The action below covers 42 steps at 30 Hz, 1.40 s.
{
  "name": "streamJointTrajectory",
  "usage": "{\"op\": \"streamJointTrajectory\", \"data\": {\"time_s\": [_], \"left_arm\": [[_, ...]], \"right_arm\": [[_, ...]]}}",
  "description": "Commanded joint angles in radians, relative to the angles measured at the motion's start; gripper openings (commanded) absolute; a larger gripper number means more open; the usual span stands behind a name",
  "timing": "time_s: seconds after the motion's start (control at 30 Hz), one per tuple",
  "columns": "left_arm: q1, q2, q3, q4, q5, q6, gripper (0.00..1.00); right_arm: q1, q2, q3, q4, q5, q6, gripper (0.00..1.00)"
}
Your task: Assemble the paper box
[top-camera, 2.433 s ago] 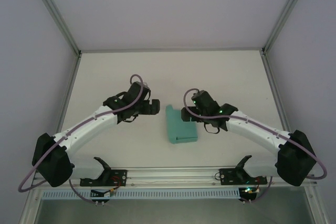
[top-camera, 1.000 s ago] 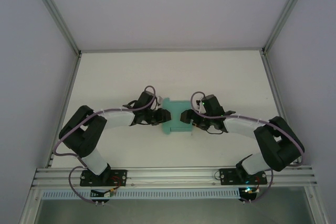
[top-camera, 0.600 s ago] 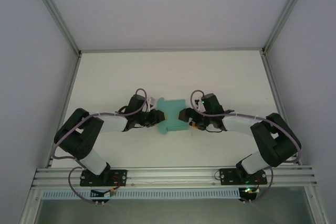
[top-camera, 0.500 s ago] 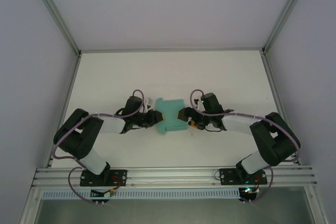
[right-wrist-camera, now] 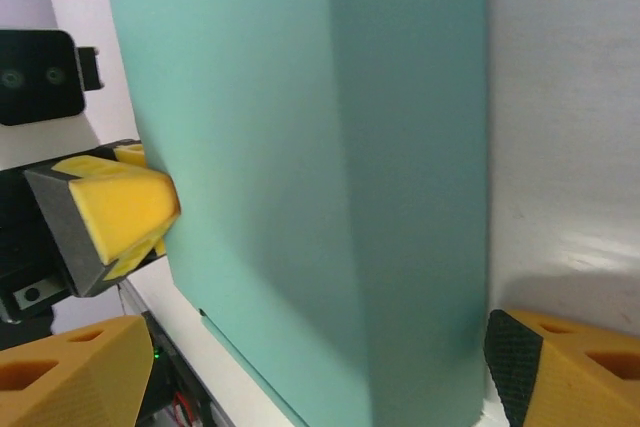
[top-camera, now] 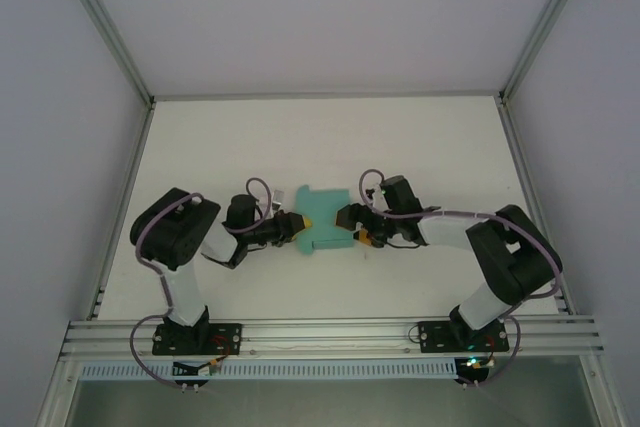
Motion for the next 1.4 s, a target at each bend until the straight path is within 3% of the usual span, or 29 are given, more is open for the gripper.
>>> {"op": "streamJointTrajectory", "data": {"time_s": [0.0, 0.13, 0.27, 0.53, 0.67, 0.8, 0.87, 1.07, 1.37], "left_arm": [[0.014, 0.109, -0.035, 0.025, -0.053, -0.066, 0.03], [0.014, 0.182, -0.032, 0.168, -0.031, -0.135, 0.02], [0.014, 0.190, -0.027, 0.170, -0.030, -0.137, 0.02], [0.014, 0.201, -0.005, 0.182, -0.031, -0.164, 0.00], [0.012, 0.183, 0.001, 0.181, -0.035, -0.169, 0.00], [0.012, 0.133, -0.003, 0.178, -0.036, -0.173, 0.00], [0.012, 0.125, -0.001, 0.177, -0.036, -0.180, 0.00], [0.010, 0.098, 0.022, 0.185, -0.032, -0.229, 0.00], [-0.001, -0.097, 0.103, 0.173, 0.005, -0.328, 0.00]], "right_arm": [[-0.005, 0.043, 0.029, 0.087, -0.070, 0.021, 0.86], [-0.004, 0.078, 0.024, 0.269, -0.126, 0.068, 0.81], [-0.005, 0.053, 0.022, 0.384, -0.142, 0.084, 0.71], [-0.005, -0.101, -0.001, 0.355, -0.102, 0.025, 0.67], [-0.005, -0.086, 0.013, 0.223, -0.079, -0.010, 0.67], [-0.003, -0.107, 0.066, -0.110, 0.102, -0.097, 0.73], [-0.004, -0.144, 0.062, -0.192, 0.158, -0.118, 0.80], [-0.004, -0.298, -0.023, -0.211, 0.219, -0.089, 0.87], [-0.006, -0.275, -0.080, -0.057, 0.153, -0.023, 0.91]]}}
